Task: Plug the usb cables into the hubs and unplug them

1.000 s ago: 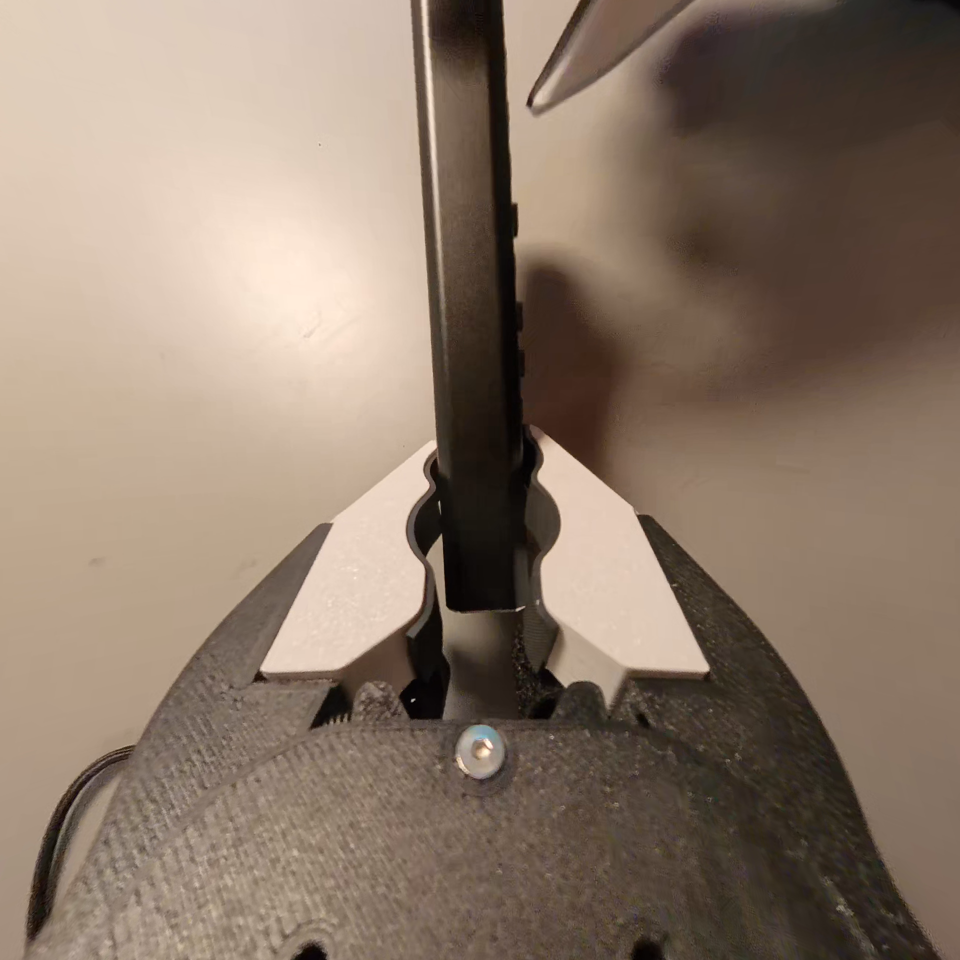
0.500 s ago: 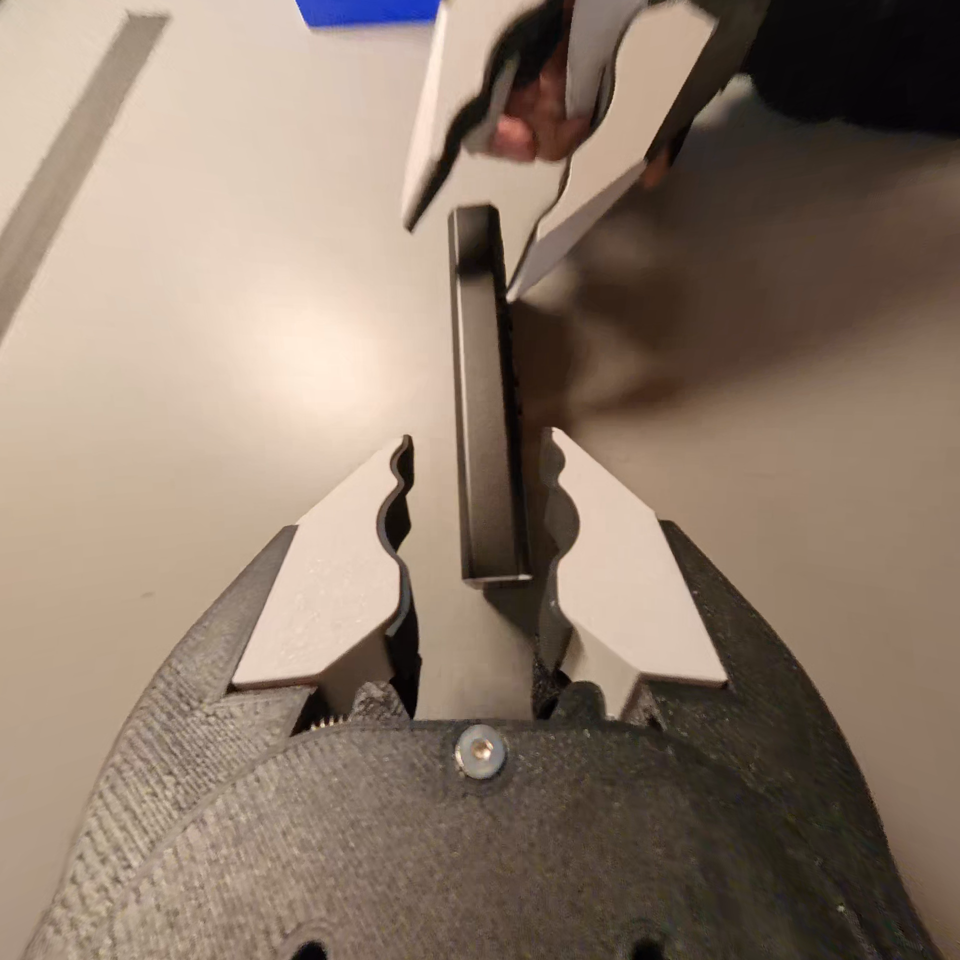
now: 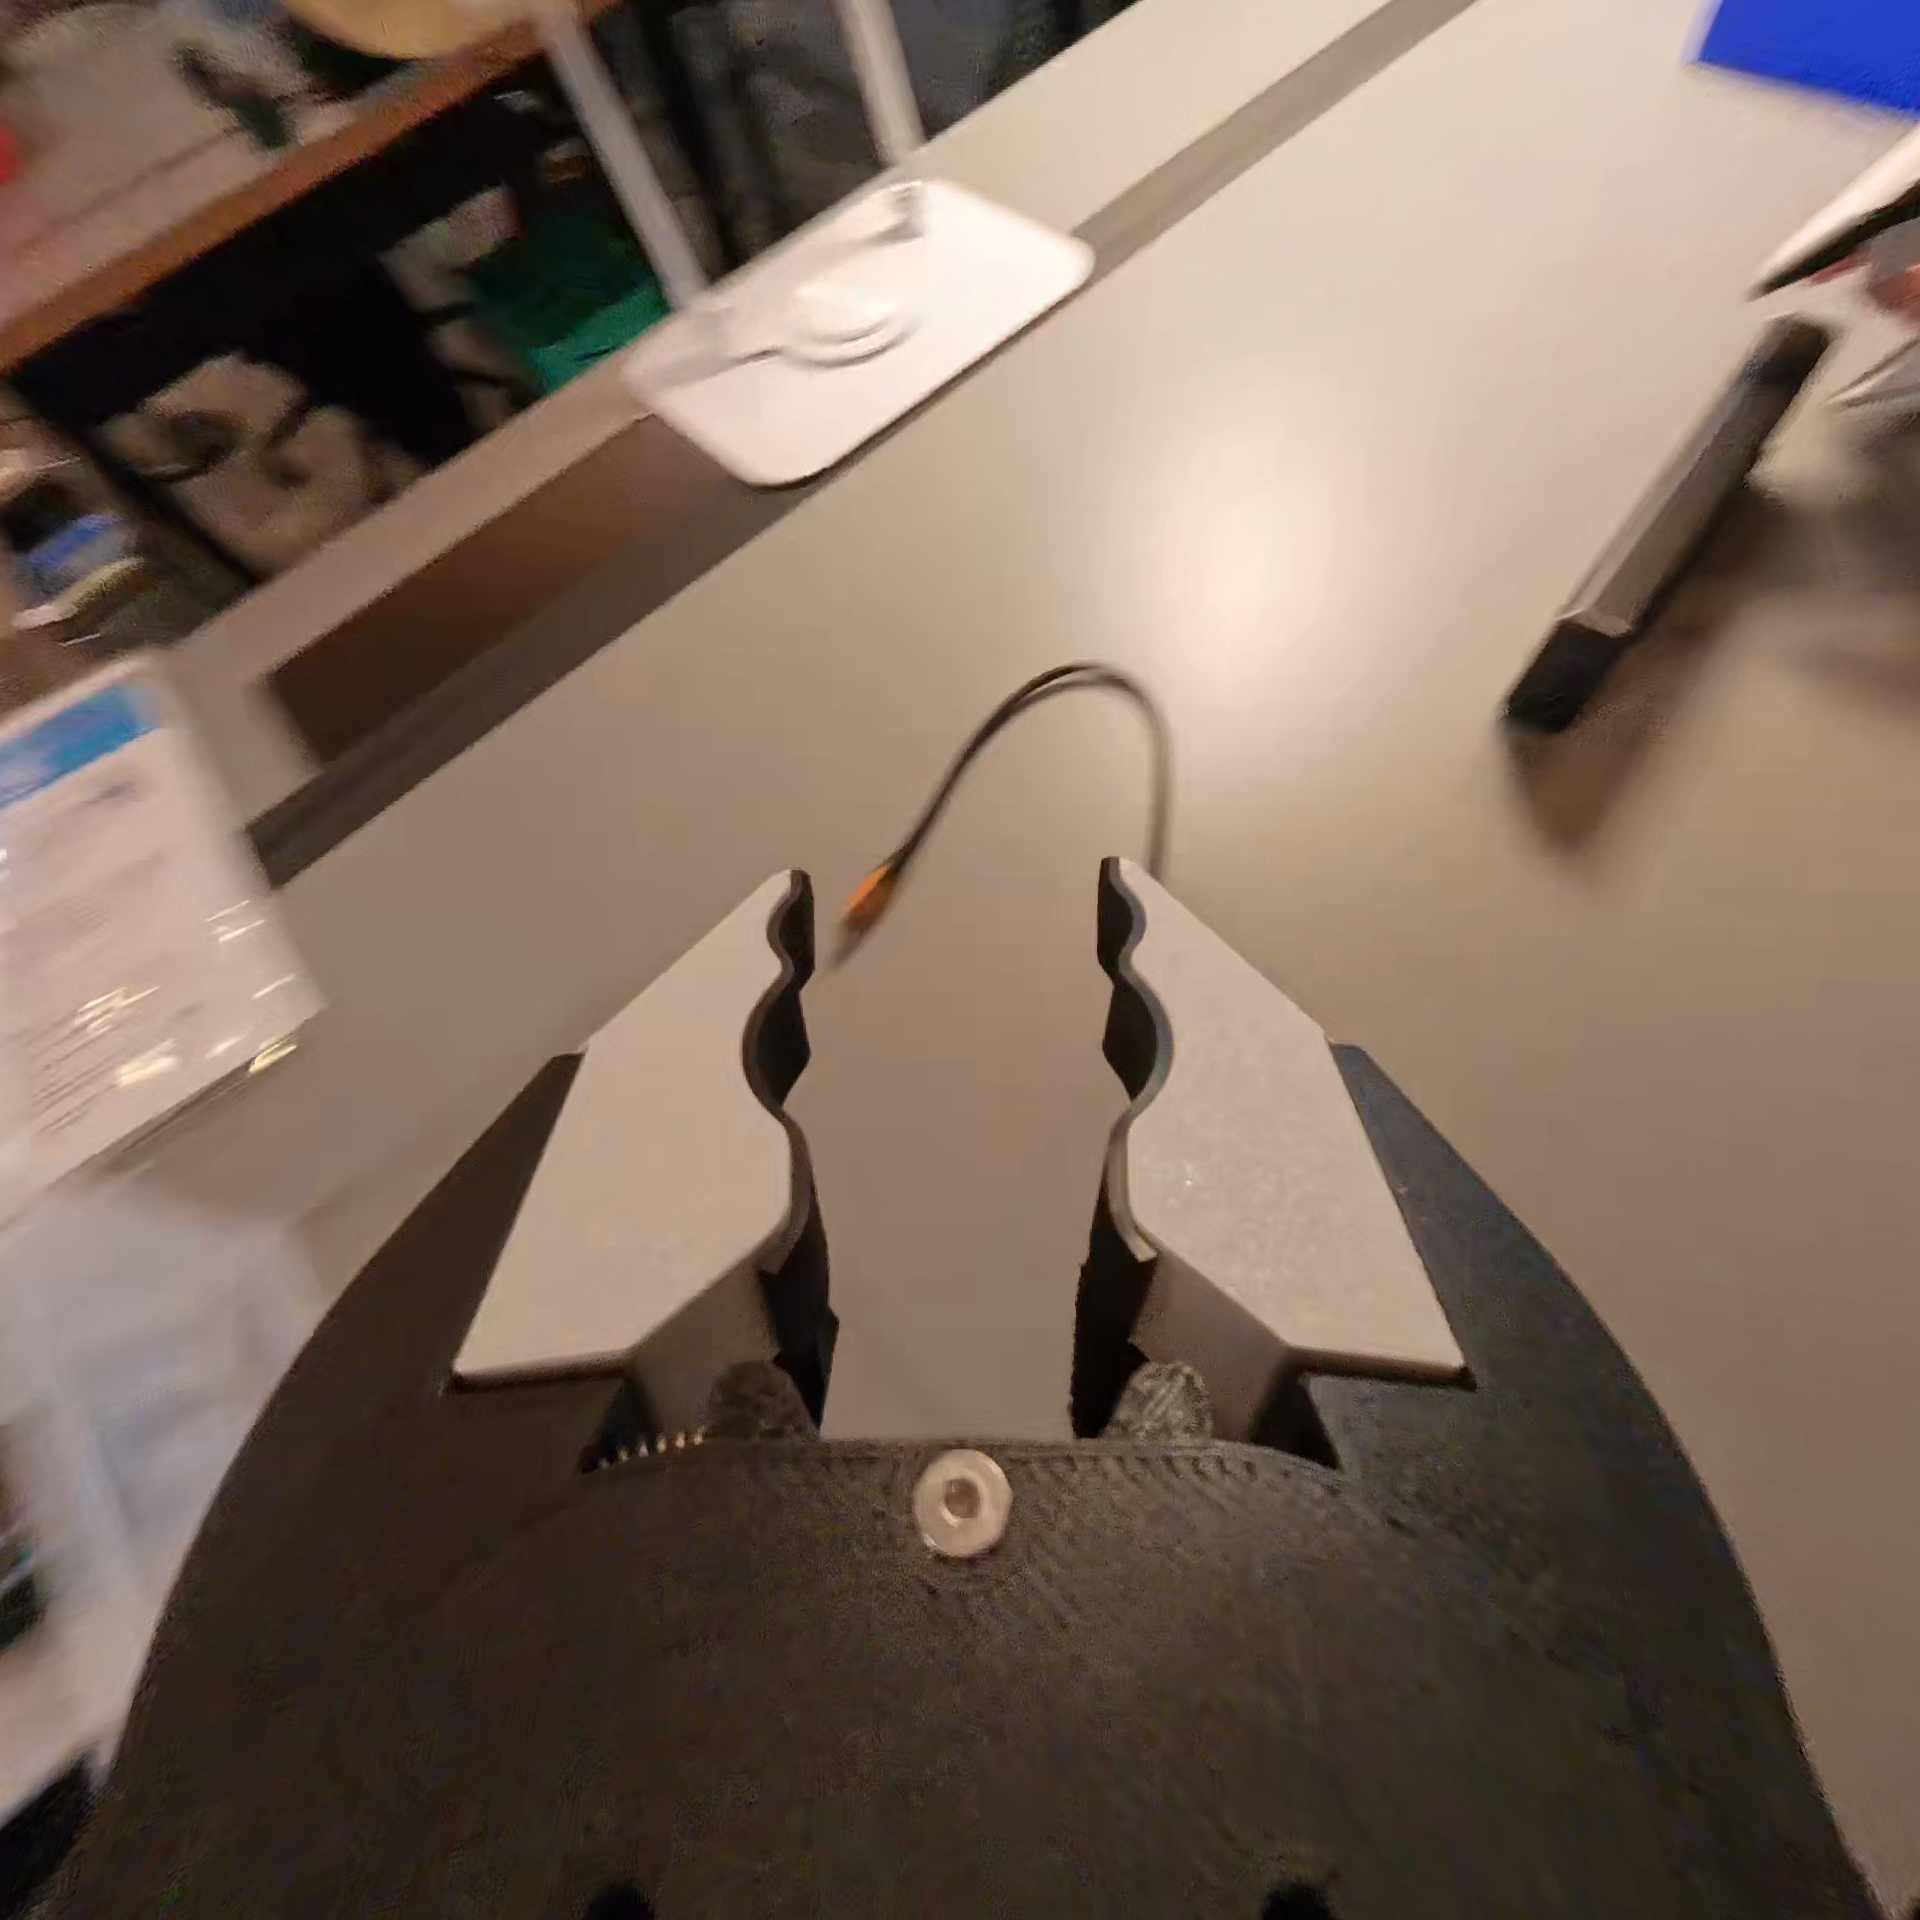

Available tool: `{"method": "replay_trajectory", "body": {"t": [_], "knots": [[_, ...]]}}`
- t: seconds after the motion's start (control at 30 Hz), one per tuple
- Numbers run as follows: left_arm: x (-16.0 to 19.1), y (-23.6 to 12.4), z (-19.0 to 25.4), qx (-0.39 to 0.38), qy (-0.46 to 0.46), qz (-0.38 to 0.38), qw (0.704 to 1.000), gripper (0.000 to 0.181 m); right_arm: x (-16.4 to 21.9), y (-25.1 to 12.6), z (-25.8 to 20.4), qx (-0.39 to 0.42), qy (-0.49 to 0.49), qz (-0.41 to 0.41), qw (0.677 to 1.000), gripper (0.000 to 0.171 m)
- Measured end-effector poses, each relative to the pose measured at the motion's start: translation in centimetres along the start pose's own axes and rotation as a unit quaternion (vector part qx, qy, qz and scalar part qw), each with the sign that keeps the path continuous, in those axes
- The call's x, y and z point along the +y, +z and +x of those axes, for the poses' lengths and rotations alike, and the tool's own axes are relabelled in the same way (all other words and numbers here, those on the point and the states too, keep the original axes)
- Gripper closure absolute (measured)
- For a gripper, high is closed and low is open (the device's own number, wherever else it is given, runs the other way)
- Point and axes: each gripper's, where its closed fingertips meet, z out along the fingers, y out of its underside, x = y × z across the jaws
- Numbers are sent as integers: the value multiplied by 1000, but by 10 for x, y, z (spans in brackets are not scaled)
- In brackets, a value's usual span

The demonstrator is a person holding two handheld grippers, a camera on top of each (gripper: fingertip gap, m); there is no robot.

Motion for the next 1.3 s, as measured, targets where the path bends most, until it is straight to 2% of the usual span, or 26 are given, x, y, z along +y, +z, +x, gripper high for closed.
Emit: {"method": "replay_trajectory", "body": {"t": [0.03, 0.13, 0.2, 0.3, 0.37, 0.4, 0.5, 0.57, 0.63, 0.7, 0.83, 0.93, 1.03, 1.17, 1.3], "knots": [[5, -26, -20, -36, -1, -11, 999, 123, -1, -1, 0, -1, 3, 2, 1000, 125], [31, -101, -81, -143, -7, -71, 987, 123, -1, -2, 1, -3, 4, 2, 1000, 125], [67, -138, -118, -188, -27, -142, 972, 123, -1, -1, 0, -3, 1, 0, 1000, 125], [143, -163, -145, -161, -84, -259, 949, 123, -1, -1, -2, -5, -4, -3, 1000, 125], [186, -162, -156, -129, -99, -306, 938, 126, -2, -2, -3, -5, -10, -3, 1000, 124], [203, -160, -162, -119, -73, -325, 935, 128, -3, -2, -3, -3, -13, -3, 1000, 124], [242, -158, -176, -91, 81, -373, 920, 132, -4, -4, -2, 1, -13, 1, 1000, 124], [246, -151, -177, -74, 144, -368, 915, 135, -5, -5, 2, 9, -9, 4, 1000, 124], [236, -139, -178, -73, 209, -340, 914, 135, -5, -5, 8, 23, -6, 8, 1000, 124], [234, -127, -170, -42, 253, -336, 906, 131, -5, -4, 11, 29, 2, 14, 999, 124], [265, -117, -157, 32, 254, -423, 869, 129, -1, -1, 15, 33, 13, 11, 999, 124], [265, -113, -164, 28, 256, -426, 867, 157, 3, 1, 14, 34, 12, 5, 999, 124], [245, -121, -171, 9, 211, -392, 895, 164, 2, 0, 15, 36, 12, 6, 999, 124], [179, -151, -199, -97, 159, -294, 937, 168, 3, -1, 16, 35, 13, 6, 999, 124], [83, -192, -220, -240, 156, -170, 943, 168, 1, -3, 16, 35, 10, 8, 999, 124]]}}
